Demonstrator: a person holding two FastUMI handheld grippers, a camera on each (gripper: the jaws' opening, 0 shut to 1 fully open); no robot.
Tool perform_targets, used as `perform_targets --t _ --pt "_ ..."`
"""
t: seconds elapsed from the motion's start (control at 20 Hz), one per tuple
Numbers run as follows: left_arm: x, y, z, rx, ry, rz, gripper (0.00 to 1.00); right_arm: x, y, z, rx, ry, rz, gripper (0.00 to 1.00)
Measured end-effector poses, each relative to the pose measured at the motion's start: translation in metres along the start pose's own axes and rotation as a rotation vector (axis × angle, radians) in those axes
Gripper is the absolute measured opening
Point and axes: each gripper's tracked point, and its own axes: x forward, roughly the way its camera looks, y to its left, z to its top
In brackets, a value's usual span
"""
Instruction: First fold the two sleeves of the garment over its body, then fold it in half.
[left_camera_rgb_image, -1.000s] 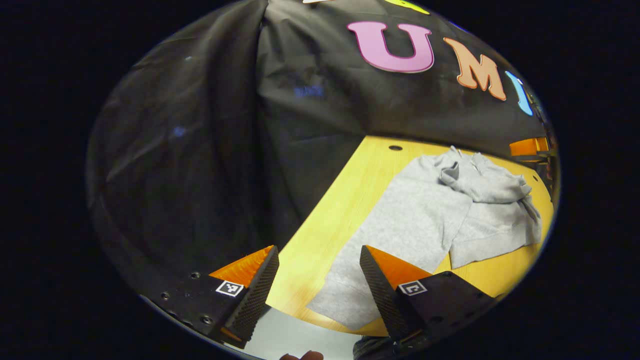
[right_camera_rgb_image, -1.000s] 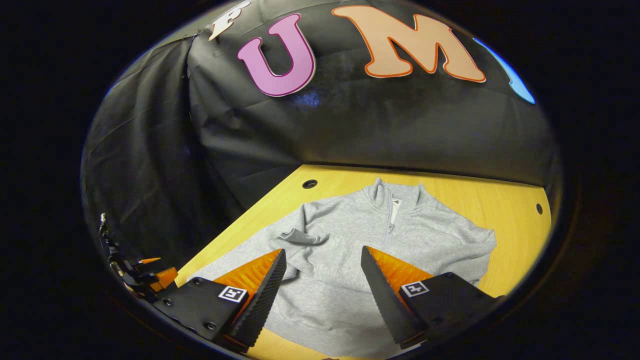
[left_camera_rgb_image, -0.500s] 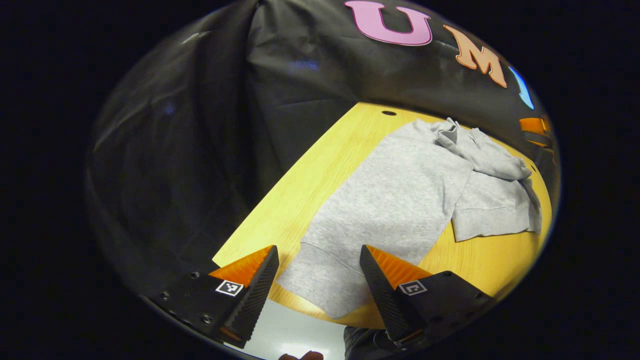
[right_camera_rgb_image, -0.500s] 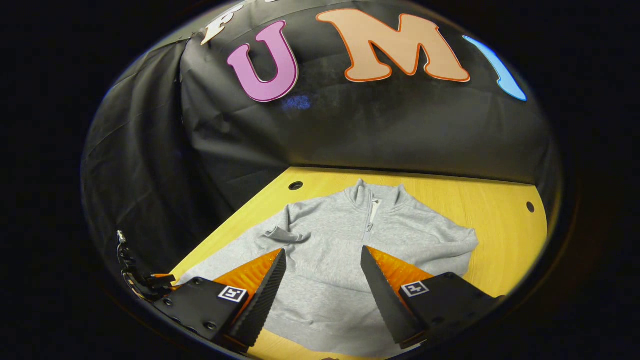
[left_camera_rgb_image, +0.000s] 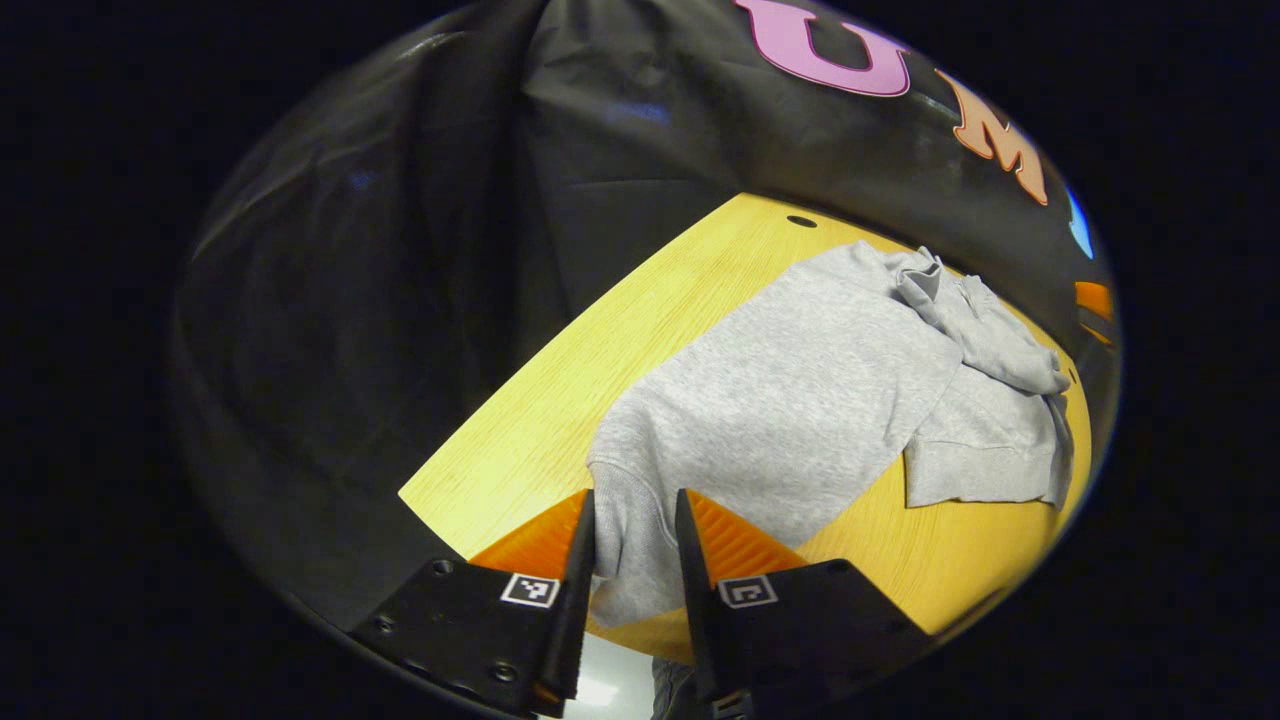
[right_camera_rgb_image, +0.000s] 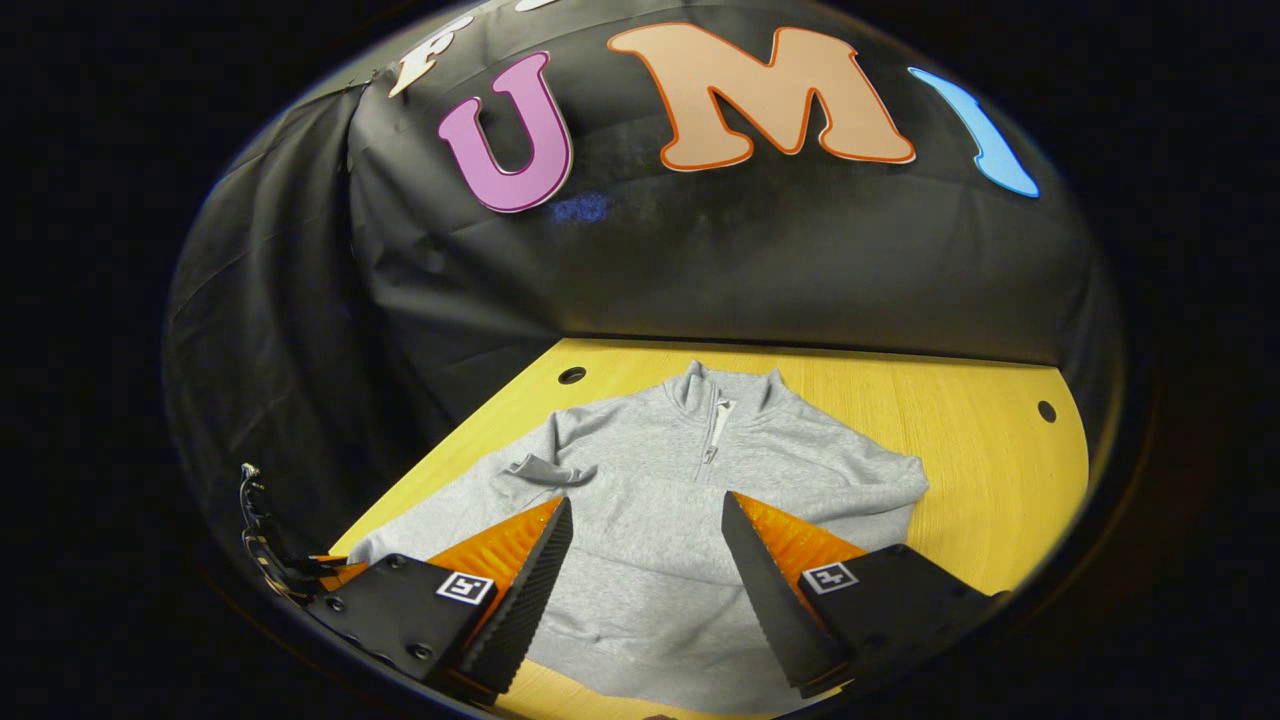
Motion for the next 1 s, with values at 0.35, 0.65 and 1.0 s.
perform_targets --t 0.35,0.65,1.0 --pt "0.002 -0.001 0.011 -0.009 0.04 0.003 0.0 -0.017 -0.023 0.014 0.014 -0.056 -0.044 0.96" --pt "-0.004 0.008 0.078 -0.044 -0.06 0.016 0.0 -0.034 -0.046 0.006 0.026 -0.062 -0.087 0.96" --pt "-0.015 -0.009 0.169 0.004 -0.205 -0.013 0.0 -0.052 -0.067 0.004 0.035 -0.085 -0.117 0.96"
